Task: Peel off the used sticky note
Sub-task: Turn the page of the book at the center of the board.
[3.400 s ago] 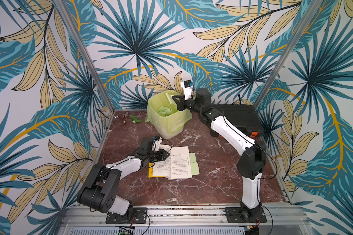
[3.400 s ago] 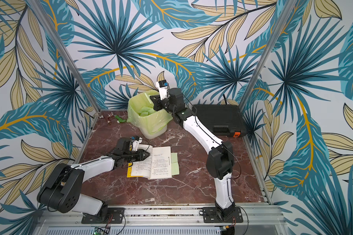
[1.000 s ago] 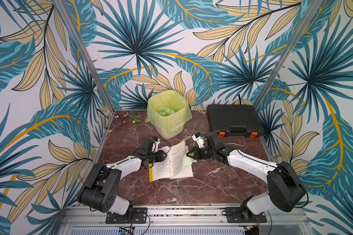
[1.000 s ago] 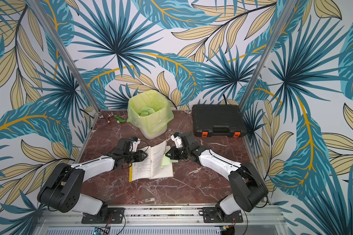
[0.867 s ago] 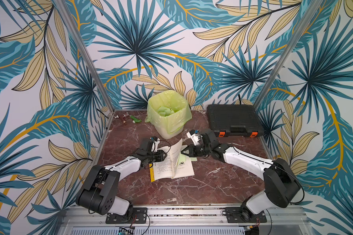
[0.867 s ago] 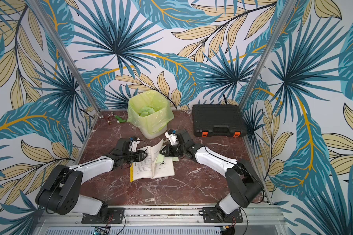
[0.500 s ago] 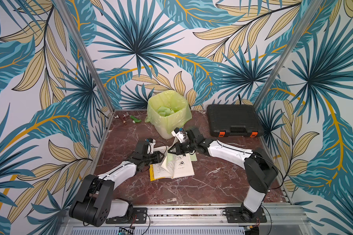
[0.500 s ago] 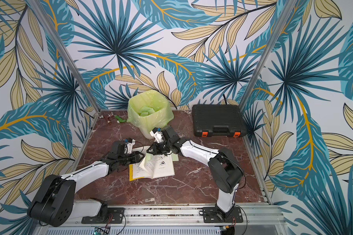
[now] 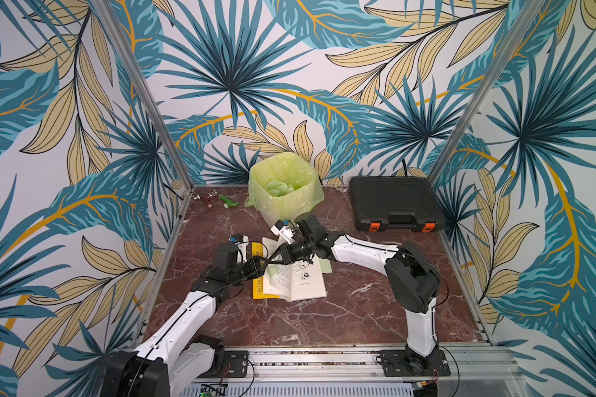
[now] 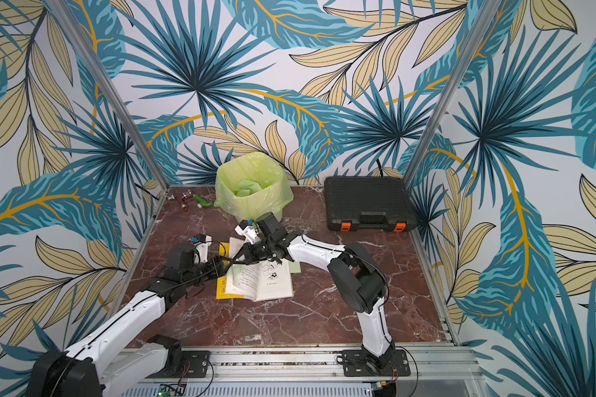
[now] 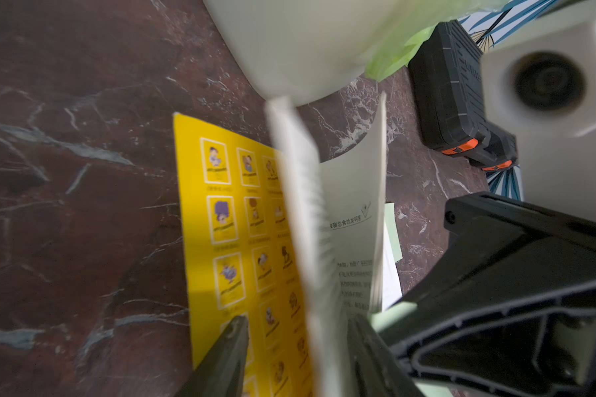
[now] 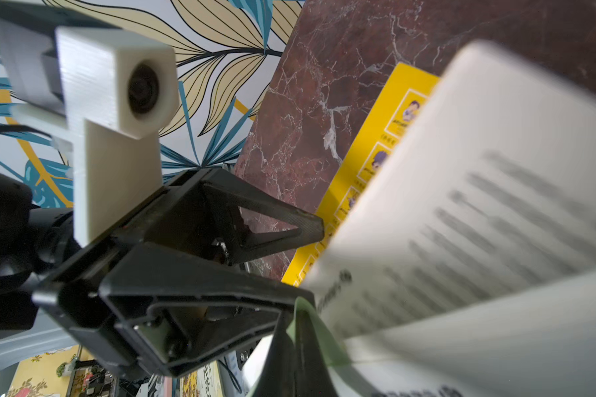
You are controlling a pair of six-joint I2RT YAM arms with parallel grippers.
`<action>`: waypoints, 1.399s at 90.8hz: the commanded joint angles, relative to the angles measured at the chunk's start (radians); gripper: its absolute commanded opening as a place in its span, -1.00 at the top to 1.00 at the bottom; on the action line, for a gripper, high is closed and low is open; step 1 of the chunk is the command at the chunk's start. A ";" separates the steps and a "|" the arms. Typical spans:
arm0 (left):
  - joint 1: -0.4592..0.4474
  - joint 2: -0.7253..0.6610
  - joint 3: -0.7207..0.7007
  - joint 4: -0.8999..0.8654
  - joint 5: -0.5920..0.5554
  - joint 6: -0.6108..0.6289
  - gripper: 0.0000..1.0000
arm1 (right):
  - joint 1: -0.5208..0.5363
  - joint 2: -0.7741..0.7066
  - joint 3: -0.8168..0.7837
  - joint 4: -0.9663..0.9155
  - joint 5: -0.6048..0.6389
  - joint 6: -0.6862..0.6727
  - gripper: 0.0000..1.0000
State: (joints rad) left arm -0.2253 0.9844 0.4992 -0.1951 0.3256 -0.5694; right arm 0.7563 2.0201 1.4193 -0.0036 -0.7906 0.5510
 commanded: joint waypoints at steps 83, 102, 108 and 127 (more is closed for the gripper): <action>0.021 -0.208 -0.040 -0.226 0.066 0.010 0.11 | -0.018 0.048 -0.078 0.240 -0.061 0.116 1.00; 0.024 -0.210 -0.045 -0.215 0.071 0.009 0.13 | -0.018 0.047 -0.082 0.242 -0.056 0.118 1.00; 0.025 -0.203 -0.047 -0.205 0.080 0.010 0.15 | -0.018 0.046 -0.081 0.244 -0.056 0.120 1.00; 0.027 -0.167 -0.057 -0.162 0.124 0.013 0.17 | -0.019 0.042 -0.082 0.245 -0.052 0.120 1.00</action>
State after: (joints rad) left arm -0.2081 0.8005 0.4599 -0.4015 0.4152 -0.5720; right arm 0.7395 2.0472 1.3544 0.2123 -0.8536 0.6636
